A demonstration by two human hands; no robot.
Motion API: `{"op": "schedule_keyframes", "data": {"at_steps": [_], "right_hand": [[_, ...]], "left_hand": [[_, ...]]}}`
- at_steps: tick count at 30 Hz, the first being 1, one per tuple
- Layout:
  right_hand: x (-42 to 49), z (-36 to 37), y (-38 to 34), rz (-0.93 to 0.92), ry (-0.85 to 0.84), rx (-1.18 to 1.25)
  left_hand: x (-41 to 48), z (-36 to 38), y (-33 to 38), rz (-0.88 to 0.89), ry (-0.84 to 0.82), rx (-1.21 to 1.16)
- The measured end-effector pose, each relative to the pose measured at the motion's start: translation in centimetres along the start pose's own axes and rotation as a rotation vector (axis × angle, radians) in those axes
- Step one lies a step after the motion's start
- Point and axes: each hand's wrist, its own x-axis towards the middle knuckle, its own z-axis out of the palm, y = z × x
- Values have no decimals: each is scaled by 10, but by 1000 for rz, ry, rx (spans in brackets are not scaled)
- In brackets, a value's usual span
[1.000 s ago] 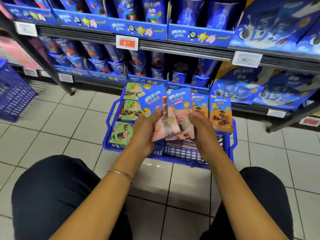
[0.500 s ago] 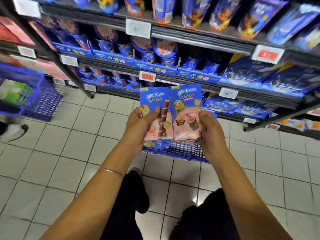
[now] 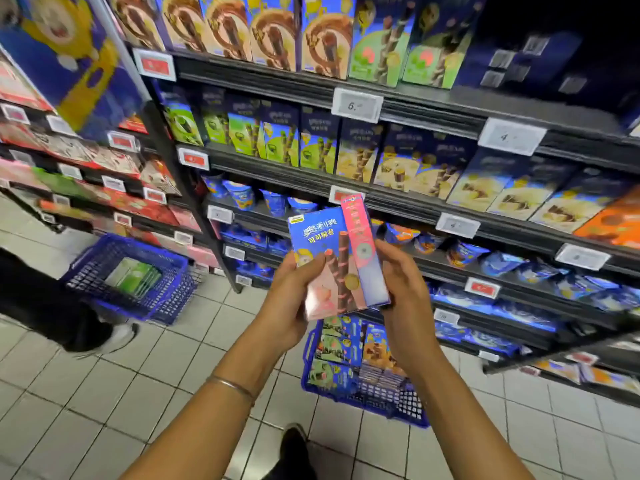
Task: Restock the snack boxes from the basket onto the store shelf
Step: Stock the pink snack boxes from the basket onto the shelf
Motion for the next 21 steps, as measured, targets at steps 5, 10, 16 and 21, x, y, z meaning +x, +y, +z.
{"op": "schedule_keyframes", "data": {"at_steps": [5,10,16,21], "right_hand": [[37,21,-45,37,-124,-116],[59,55,-97,-97,-191,-243],[93,94,-161,-208,-197,-28],[124,120,-230,-360,-323,-21]], "left_hand": [[14,4,70,93,0,117],[29,27,128,260,-19,202],[38,59,199,539,3,253],[41,94,278,803,54,267]]}}
